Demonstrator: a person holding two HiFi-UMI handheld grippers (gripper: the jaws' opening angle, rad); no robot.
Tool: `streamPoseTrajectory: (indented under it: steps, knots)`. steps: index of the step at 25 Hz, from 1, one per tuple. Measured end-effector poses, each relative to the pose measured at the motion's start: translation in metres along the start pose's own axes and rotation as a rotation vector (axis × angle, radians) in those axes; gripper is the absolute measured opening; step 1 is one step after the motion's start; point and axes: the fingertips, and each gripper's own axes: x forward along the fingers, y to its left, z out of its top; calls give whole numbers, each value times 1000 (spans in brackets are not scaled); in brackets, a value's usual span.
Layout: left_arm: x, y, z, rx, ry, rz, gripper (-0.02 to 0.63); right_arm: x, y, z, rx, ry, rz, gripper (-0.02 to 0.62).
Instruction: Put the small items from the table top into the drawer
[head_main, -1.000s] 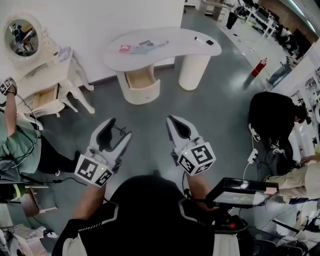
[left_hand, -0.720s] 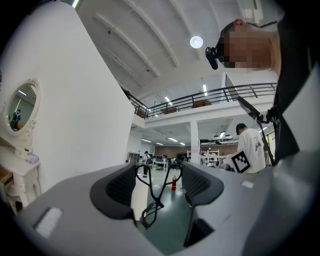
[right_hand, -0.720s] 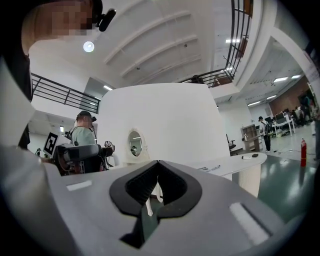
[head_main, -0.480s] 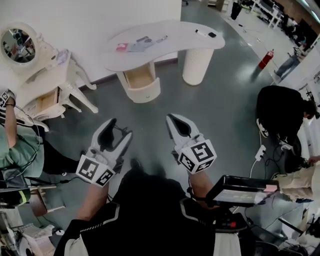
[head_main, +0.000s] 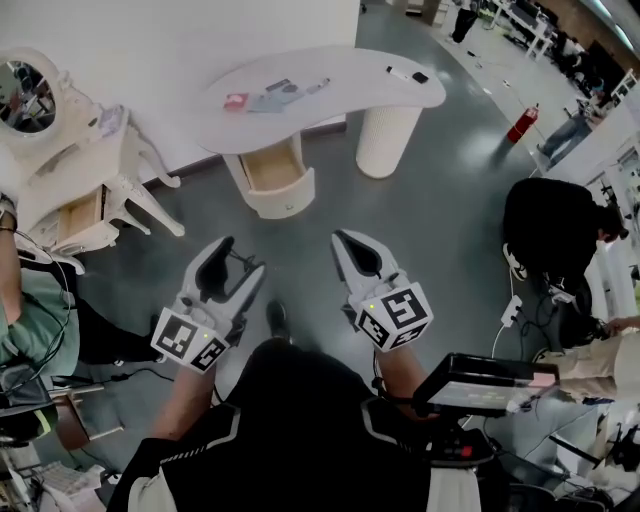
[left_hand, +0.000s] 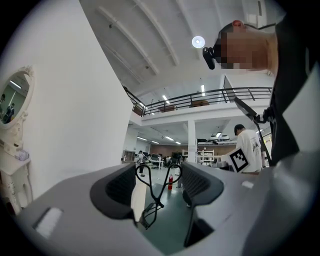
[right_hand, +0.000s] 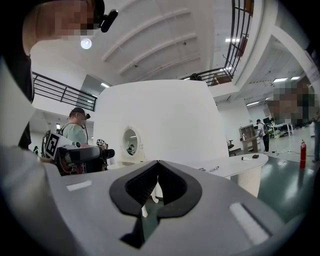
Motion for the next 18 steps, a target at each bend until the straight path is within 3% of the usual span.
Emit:
streamPoseTrajectory:
  steps: [18]
  knots:
    - [43,157,16,-32,-42,-51,282,164,-17,14,-25,34,-27,3]
